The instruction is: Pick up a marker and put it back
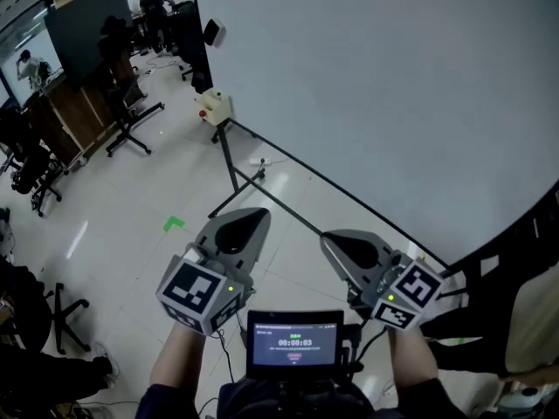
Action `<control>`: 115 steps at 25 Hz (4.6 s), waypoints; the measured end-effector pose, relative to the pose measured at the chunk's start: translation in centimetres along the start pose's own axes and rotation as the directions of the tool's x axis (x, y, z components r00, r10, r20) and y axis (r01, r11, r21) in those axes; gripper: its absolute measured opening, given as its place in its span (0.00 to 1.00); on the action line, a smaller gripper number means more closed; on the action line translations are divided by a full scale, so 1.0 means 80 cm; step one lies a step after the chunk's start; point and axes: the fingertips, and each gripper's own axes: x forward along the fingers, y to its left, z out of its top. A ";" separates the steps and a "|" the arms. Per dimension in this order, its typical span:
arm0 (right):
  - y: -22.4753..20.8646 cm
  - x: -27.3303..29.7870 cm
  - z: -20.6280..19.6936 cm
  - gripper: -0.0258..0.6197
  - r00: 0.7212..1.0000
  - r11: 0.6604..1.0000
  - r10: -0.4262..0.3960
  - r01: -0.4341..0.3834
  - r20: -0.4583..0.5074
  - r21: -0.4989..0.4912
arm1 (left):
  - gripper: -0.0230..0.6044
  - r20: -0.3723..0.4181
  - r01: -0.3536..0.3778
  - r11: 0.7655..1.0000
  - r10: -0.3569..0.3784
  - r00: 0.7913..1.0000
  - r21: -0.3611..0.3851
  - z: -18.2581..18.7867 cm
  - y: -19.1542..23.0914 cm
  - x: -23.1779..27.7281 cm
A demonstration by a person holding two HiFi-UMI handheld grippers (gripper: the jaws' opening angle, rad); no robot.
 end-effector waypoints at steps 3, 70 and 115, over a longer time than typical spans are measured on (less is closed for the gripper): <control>-0.046 0.010 0.004 0.06 0.998 0.998 0.057 -0.057 0.004 0.015 | 0.04 -0.011 -0.056 0.998 0.057 0.998 0.016 0.006 0.015 0.036; -0.342 0.670 0.015 0.06 0.920 0.919 0.391 -0.390 -0.008 0.046 | 0.04 -0.123 -0.357 0.930 0.366 0.922 0.093 -0.013 0.689 0.179; -0.504 0.759 -0.090 0.44 0.820 0.837 -0.543 0.507 -0.184 -0.207 | 0.04 -0.075 0.196 0.977 -0.203 0.976 -0.081 -0.129 0.935 0.243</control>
